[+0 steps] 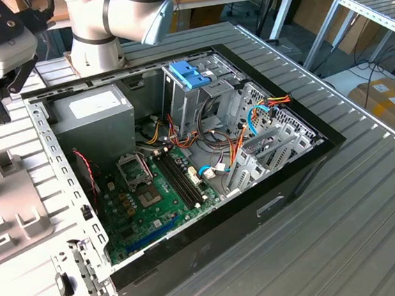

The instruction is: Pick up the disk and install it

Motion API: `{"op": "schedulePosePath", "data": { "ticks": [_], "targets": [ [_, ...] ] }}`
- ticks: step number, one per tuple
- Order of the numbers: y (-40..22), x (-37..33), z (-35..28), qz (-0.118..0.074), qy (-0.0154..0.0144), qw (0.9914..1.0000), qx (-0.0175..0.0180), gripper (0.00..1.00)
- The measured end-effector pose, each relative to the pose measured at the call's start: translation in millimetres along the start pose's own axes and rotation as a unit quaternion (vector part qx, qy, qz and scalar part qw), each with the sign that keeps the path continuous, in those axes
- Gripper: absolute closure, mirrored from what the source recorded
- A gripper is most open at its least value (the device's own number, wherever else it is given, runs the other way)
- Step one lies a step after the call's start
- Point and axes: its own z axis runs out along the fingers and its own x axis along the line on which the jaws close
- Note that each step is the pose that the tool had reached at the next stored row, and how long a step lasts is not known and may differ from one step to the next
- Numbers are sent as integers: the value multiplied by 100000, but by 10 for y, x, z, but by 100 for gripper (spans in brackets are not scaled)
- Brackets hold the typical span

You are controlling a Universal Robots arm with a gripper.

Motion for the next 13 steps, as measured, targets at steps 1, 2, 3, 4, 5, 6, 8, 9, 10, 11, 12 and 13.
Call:
{"op": "schedulePosePath", "data": {
  "ticks": [1,2,3,4,5,6,8,9,10,11,12,13],
  "targets": [
    [-1,7,0,-1,2,100000,1,89],
    [-1,16,-1,-3,3,100000,0,89],
    [-2,26,-1,1,6,100000,2,89],
    [-3,42,-2,0,4,100000,4,89],
    [-4,48,-2,0,2,100000,0,89],
    [-4,56,-1,0,1,100000,-2,89],
    [-5,69,-2,-1,4,100000,3,89],
    [-6,77,-2,0,4,100000,2,89],
    [-6,83,-3,1,4,100000,2,89],
    [-7,92,-3,-2,4,100000,4,89],
    [-7,97,-3,-1,4,100000,2,89],
    [-8,103,-3,2,1,100000,0,89]
  ]
}}
